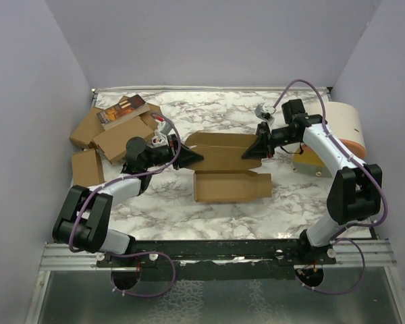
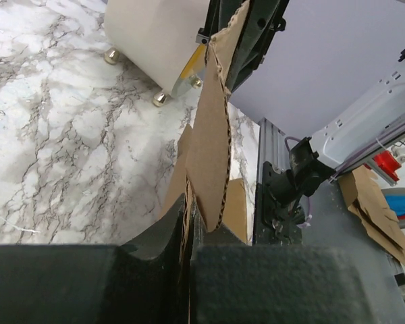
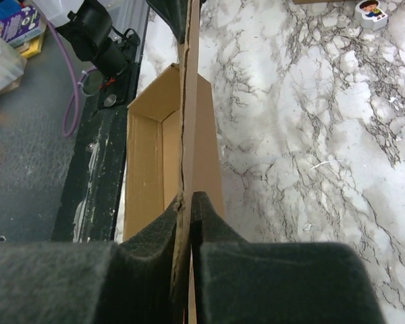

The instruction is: Fold the paper box

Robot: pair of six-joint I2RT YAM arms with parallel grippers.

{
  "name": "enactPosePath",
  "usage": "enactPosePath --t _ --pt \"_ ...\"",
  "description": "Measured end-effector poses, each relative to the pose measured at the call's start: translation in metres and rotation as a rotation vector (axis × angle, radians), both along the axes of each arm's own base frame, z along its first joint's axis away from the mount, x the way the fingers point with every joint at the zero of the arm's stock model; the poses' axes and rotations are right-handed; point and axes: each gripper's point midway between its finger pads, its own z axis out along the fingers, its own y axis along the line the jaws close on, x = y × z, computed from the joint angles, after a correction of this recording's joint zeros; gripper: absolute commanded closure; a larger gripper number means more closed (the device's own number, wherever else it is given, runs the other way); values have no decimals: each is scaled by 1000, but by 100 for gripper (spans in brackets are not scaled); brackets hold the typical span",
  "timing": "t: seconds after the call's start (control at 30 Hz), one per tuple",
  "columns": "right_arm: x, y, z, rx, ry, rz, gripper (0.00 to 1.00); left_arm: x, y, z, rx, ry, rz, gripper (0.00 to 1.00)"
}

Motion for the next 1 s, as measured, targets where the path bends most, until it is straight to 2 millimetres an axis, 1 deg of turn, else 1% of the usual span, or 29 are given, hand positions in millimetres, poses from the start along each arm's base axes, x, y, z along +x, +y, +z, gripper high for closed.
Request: enactPosePath --t 0.07,0.2,0.3,0.33,0.43,0.5,0.57,0.6,0.67,0.77,0.83,0.9,0.93,0.97,1.0 --pt "0 0 0 -1 2 0 81 0 0 1 1 -10 1 100" --pt "0 0 0 -2 6 -4 60 -6 2 12 -1 -81 13 100" --pt "0 -1 5 -5 -8 -16 47 -14 9 20 -7 -163 59 100" --pt "-1 -4 8 -3 -19 -28 46 -16 12 22 -10 -191 79 100" --pt "-4 -13 19 8 -60 -66 45 -18 18 19 -7 -230 134 100" --pt "1 -28 26 17 -95 -127 45 -16 22 13 2 -235 167 100" --pt "5 -41 26 22 -119 -188 45 -14 24 5 15 -232 199 100" --pt "7 -44 24 22 -124 -205 44 -14 25 0 21 -229 213 100" --pt "7 -49 12 16 -124 -242 42 -12 27 -9 35 -230 245 100" --pt "2 -49 -15 12 -114 -262 41 -14 29 -21 52 -244 277 100" --pt "1 -49 -34 6 -116 -274 41 -15 30 -28 59 -255 294 100" --pt "2 -50 -47 2 -147 -283 42 -15 31 -30 59 -266 304 100" --pt "3 -50 -51 -3 -171 -288 43 -15 31 -31 59 -270 310 100" --pt "5 -50 -55 -10 -207 -287 48 -14 31 -32 59 -271 315 100" --pt "9 -50 -59 -22 -247 -293 57 -13 32 -33 59 -270 318 100"
